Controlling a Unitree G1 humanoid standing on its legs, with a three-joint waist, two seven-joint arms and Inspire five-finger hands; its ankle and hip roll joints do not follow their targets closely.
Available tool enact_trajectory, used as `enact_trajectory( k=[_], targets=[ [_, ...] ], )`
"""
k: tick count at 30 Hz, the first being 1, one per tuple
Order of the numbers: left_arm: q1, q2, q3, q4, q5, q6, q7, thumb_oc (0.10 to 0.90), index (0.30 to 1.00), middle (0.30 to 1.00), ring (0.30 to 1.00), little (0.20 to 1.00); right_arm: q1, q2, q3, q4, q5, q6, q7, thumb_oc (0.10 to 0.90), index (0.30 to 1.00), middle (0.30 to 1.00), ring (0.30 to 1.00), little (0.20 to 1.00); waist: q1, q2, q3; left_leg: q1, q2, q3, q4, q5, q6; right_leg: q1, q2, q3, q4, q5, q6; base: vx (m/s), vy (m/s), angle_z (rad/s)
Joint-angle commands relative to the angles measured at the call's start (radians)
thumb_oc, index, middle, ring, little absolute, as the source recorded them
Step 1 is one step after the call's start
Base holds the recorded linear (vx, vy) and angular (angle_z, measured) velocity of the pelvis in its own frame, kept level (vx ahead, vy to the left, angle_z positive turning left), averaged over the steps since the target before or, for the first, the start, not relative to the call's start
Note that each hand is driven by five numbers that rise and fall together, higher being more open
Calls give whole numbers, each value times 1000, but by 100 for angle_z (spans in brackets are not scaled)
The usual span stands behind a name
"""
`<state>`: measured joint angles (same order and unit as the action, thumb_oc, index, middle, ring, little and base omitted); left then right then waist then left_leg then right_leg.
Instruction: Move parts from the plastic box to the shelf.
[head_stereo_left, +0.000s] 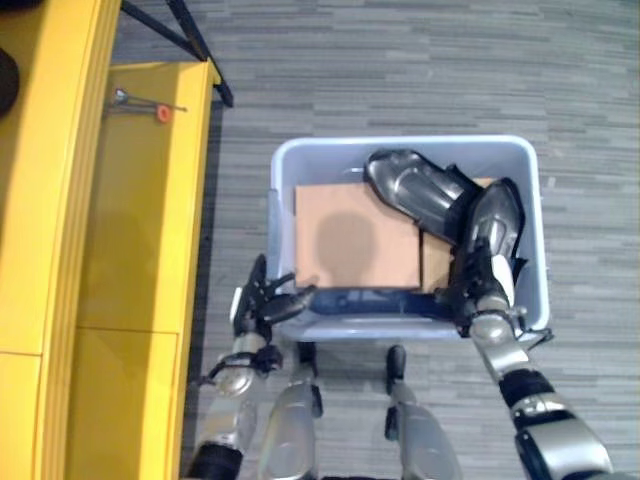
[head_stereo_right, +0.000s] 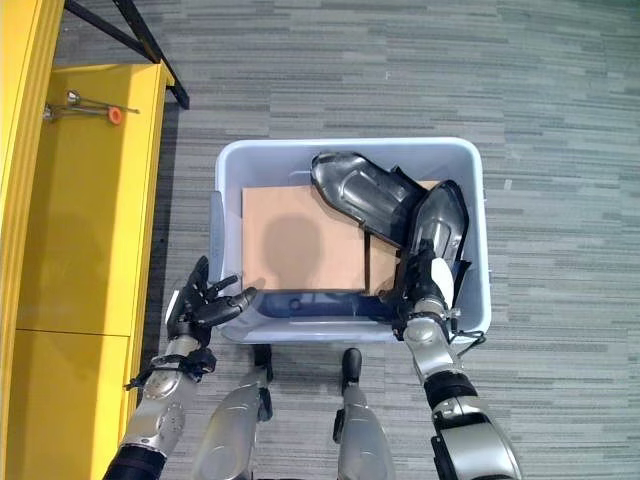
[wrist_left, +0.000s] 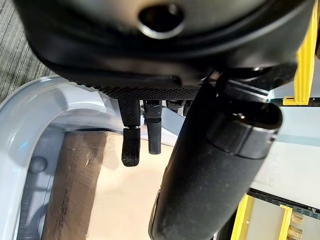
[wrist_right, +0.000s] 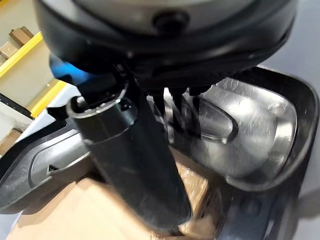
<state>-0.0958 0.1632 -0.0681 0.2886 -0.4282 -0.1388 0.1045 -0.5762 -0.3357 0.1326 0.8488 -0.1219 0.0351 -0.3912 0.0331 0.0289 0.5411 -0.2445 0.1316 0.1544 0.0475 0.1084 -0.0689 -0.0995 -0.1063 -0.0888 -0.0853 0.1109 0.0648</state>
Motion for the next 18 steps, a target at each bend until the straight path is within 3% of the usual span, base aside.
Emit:
enact_trajectory(
  k=[1,9,18],
  targets=[
    [26,-80,-86,2,-14,22,-20,900,1000,1000,1000,1000,-140,-55,48,27,54,-41,10,900,1000,1000,1000,1000,-12,52,-21,2,90,-86,107,-43,-119,16,-86,-31,81,31,-12,0,0,0],
    [5,-89,-94,-12,-20,17,-15,900,1000,1000,1000,1000,-336,-87,179,147,69,-52,30,900,1000,1000,1000,1000,12,77,-21,-30,90,-89,107,-43,-114,-12,-85,-35,76,36,-9,2,3,1],
    [-5,-93,-89,-22,-29,11,-5,900,1000,1000,1000,1000,-410,-96,248,90,37,-49,31,900,1000,1000,1000,1000,22,82,-21,-50,90,-91,109,-44,-110,-29,-85,-36,75,40,-8,1,0,0]
  ],
)
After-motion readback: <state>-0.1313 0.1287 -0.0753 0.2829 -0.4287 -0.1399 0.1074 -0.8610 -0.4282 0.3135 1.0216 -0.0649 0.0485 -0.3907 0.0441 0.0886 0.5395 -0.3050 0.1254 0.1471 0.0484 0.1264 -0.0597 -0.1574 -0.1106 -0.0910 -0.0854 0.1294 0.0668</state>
